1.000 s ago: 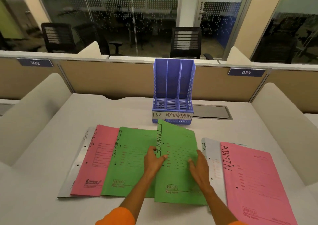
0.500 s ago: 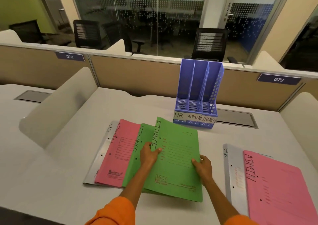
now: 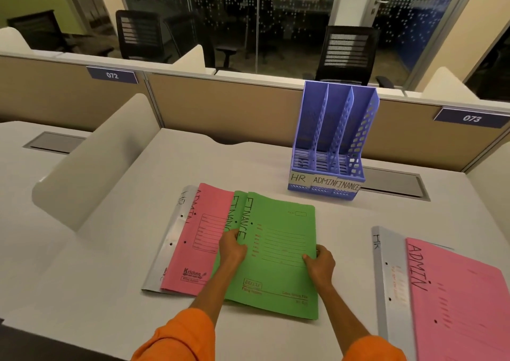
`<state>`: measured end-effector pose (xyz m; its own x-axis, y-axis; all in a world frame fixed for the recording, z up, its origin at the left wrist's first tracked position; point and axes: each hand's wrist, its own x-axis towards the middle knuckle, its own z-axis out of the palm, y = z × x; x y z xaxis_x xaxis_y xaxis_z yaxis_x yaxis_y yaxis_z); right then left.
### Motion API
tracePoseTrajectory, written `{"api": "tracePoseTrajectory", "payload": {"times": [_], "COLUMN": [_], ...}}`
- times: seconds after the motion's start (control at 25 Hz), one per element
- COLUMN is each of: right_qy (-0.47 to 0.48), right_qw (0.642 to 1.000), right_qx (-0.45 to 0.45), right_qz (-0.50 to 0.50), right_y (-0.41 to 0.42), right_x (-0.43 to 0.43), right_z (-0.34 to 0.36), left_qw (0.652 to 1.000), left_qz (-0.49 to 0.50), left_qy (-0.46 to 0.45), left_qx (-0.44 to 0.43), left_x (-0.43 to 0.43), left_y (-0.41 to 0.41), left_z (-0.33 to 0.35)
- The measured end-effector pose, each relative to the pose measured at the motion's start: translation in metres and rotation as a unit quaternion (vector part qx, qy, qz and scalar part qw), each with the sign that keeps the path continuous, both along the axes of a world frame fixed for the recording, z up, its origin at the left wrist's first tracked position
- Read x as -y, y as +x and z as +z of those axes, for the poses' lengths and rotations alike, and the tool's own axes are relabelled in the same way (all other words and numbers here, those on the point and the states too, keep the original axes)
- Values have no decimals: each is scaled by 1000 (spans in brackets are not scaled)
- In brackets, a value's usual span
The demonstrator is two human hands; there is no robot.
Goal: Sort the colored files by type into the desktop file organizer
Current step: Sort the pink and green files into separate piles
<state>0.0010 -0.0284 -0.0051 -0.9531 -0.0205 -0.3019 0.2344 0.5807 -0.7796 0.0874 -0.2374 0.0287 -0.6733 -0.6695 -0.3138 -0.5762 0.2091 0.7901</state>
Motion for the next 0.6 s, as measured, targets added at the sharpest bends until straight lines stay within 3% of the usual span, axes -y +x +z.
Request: {"api": "tracePoseTrajectory", "payload": {"times": [0.2,0.4,0.6], "right_qy": [58,210,178], "right_qw": [998,976,963], "right_qx": [-15,-60,-166], "right_qz": [14,13,119], "right_y": [2,9,22], "right_x": [0,14,66], "right_z": [-5,3,17], "left_qw": [1000,994,982], "left_qz": [-8,-30,-48], "left_qy": [-25,-102,-180], "left_qx": [1,7,-20], "left_x": [-4,4,27], "left_y": [2,7,14], "left_z": [-12,-8,1]}}
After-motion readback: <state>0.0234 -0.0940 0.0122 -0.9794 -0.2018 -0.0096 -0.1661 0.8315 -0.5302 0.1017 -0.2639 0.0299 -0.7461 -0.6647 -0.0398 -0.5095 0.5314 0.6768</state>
